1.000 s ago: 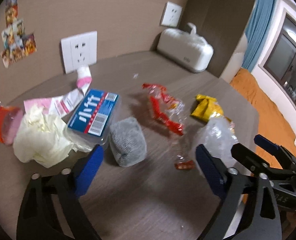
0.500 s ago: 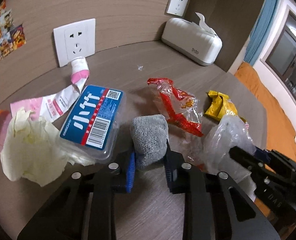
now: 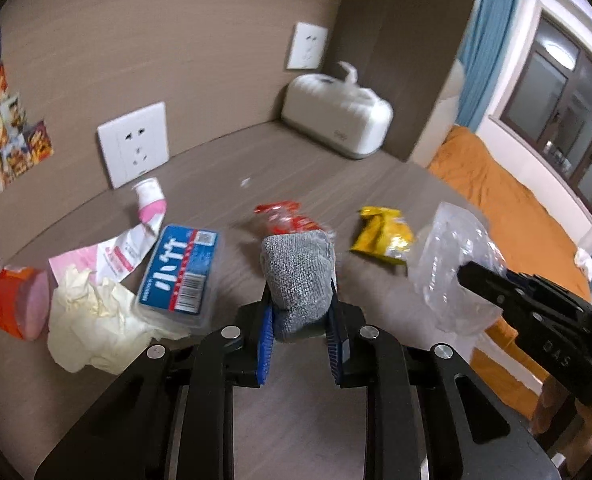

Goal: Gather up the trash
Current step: 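Carry sock and plastic bag to the bin and open both tools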

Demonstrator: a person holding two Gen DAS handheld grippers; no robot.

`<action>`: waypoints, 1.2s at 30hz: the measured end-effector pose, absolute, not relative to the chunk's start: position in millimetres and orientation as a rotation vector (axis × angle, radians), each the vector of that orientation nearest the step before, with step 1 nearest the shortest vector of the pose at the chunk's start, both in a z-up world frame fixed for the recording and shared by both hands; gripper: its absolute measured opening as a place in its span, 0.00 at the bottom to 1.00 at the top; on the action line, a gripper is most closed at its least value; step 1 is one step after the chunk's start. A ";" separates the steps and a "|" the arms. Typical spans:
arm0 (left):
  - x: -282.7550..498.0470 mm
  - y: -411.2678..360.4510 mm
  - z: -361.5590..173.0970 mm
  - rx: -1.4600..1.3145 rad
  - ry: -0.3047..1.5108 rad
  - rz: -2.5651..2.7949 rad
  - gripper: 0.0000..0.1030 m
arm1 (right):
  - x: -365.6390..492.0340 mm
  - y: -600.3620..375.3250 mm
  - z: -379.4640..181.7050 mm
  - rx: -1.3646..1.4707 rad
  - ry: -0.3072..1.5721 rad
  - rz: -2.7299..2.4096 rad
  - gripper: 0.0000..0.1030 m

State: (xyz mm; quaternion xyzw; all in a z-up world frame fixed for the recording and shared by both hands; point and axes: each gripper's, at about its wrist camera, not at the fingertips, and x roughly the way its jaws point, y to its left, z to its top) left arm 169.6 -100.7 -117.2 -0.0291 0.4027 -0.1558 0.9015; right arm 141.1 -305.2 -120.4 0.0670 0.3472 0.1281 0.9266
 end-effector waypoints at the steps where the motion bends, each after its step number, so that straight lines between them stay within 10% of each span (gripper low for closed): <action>1: 166.7 -104.2 -114.7 -0.056 0.827 -0.330 0.21 | 137.7 -307.6 -117.0 0.141 0.703 0.261 0.22; 36: 35.7 -346.5 -161.9 0.312 0.890 -0.950 0.21 | -71.3 -486.8 -132.9 0.337 0.684 -0.251 0.22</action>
